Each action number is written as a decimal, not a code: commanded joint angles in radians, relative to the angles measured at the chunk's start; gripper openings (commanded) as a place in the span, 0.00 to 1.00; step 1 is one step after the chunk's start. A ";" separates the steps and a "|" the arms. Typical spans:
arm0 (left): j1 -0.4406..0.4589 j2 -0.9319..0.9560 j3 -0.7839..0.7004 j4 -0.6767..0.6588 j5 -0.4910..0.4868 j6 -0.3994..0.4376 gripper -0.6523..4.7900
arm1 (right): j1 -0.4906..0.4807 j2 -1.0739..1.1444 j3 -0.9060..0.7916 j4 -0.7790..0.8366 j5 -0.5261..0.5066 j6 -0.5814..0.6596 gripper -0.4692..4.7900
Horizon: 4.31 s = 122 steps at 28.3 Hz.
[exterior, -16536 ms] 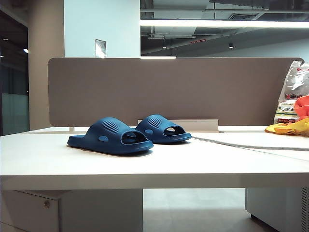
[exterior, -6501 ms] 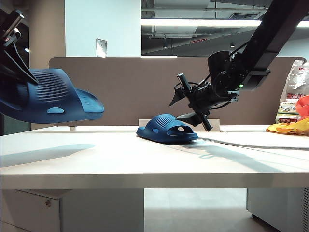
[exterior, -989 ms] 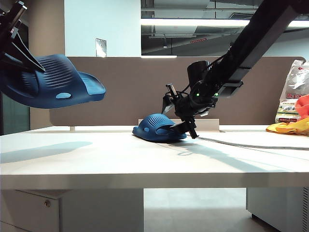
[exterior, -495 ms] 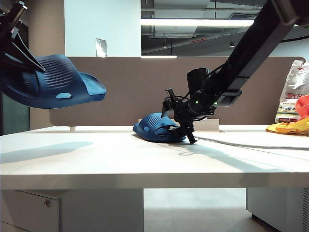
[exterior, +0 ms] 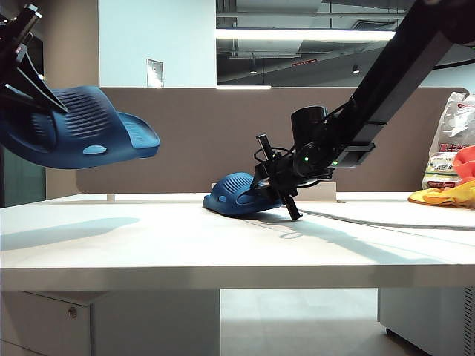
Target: Interlock the pair of blue slippers on the table with their fronts facing up.
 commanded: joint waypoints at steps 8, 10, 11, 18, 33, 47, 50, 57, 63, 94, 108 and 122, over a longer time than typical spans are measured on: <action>0.000 0.001 0.002 0.019 0.002 0.018 0.11 | -0.026 -0.049 0.003 -0.012 -0.158 -0.084 0.08; 0.000 0.009 0.002 0.019 0.002 0.018 0.11 | -0.027 -0.074 0.003 -0.045 -0.173 -0.130 0.08; 0.000 0.014 0.002 0.020 0.003 0.018 0.11 | -0.027 -0.088 0.003 -0.071 -0.184 -0.154 0.08; 0.000 0.047 0.002 0.031 0.013 0.021 0.11 | -0.028 -0.215 0.002 -0.388 -0.188 -0.382 0.08; -0.002 0.047 0.005 -0.054 -0.115 0.026 0.11 | -0.073 -0.446 0.002 -0.982 -0.089 -0.853 0.08; -0.101 0.047 0.159 -0.348 -0.129 0.203 0.11 | -0.108 -0.596 0.002 -1.204 -0.264 -1.082 0.08; -0.132 0.047 0.183 -0.425 -0.110 0.262 0.11 | -0.133 -0.631 0.002 -1.246 -0.318 -1.106 0.08; -0.141 0.066 0.183 -0.556 -0.129 0.343 0.11 | -0.201 -0.707 0.001 -1.359 -0.545 -1.194 0.08; -0.140 0.089 0.188 -0.554 0.147 0.369 0.11 | -0.208 -0.707 0.001 -1.464 -0.791 -1.367 0.08; -0.116 0.434 0.417 -0.660 0.311 0.533 0.11 | -0.259 -0.673 -0.085 -1.585 -0.882 -1.626 0.08; -0.074 0.438 0.420 -0.710 0.486 0.632 0.11 | -0.259 -0.582 -0.085 -1.665 -0.802 -1.761 0.08; -0.179 0.477 0.464 -0.805 0.234 0.702 0.11 | -0.211 -0.581 -0.085 -1.698 -0.658 -1.771 0.08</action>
